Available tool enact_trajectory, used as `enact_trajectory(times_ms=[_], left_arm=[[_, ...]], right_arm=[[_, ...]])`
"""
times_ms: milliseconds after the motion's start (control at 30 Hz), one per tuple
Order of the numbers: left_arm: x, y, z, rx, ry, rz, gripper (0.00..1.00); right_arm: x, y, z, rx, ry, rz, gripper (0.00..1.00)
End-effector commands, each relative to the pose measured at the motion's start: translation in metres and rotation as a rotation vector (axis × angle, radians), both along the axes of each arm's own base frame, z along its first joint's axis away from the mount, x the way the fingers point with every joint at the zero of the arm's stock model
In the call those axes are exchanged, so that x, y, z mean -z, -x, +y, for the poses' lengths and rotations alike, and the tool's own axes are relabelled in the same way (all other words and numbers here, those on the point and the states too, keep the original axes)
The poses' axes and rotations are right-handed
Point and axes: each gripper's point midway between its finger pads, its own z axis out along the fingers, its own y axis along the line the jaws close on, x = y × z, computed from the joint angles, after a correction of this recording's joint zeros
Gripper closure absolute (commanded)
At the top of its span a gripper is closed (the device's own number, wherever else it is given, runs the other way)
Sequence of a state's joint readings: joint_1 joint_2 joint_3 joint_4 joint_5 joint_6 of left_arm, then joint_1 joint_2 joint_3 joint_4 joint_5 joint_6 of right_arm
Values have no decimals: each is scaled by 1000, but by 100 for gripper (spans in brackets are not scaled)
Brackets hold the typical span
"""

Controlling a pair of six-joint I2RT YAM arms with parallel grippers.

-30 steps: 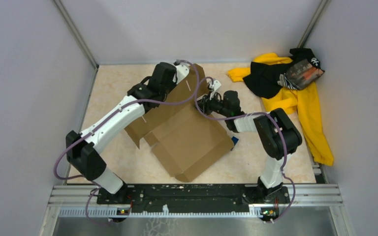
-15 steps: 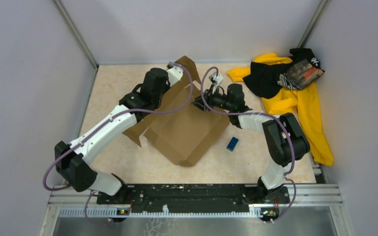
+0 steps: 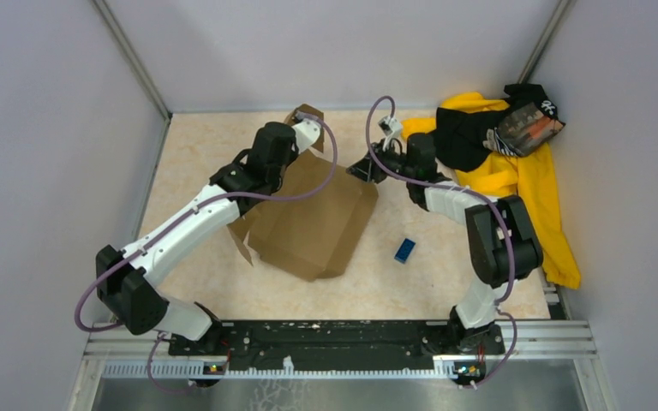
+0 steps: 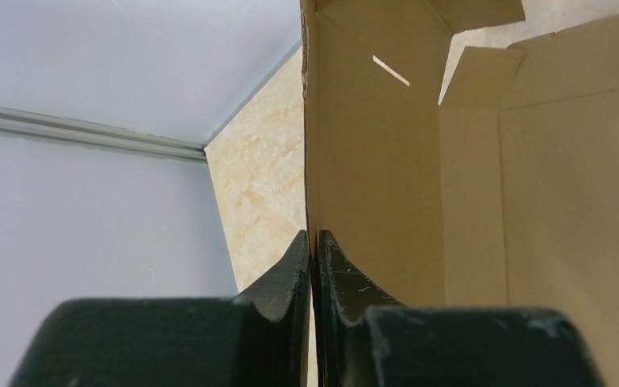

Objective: Fold the paper box

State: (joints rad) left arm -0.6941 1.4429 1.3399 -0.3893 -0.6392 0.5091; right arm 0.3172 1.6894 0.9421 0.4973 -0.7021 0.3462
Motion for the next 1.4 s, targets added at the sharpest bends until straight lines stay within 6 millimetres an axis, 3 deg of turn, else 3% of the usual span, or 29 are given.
enact_trajectory(times_ms=[0, 233, 600, 867, 1167, 1367], left_arm=[[7, 0, -9, 14, 15, 11, 88], [7, 2, -12, 30, 22, 14, 89], [12, 8, -23, 92, 64, 35, 89], [12, 11, -25, 108, 82, 35, 89], [2, 14, -29, 125, 133, 34, 89], [18, 25, -34, 161, 155, 104, 90]], right_arm=[[-4, -24, 6, 7, -4, 36, 68], [14, -49, 21, -15, -14, 159, 76], [75, -74, 34, -6, -5, 361, 81], [124, -74, 22, 56, 110, 451, 83], [143, -78, 3, 135, 243, 435, 85], [152, -73, -2, 151, 273, 454, 86]])
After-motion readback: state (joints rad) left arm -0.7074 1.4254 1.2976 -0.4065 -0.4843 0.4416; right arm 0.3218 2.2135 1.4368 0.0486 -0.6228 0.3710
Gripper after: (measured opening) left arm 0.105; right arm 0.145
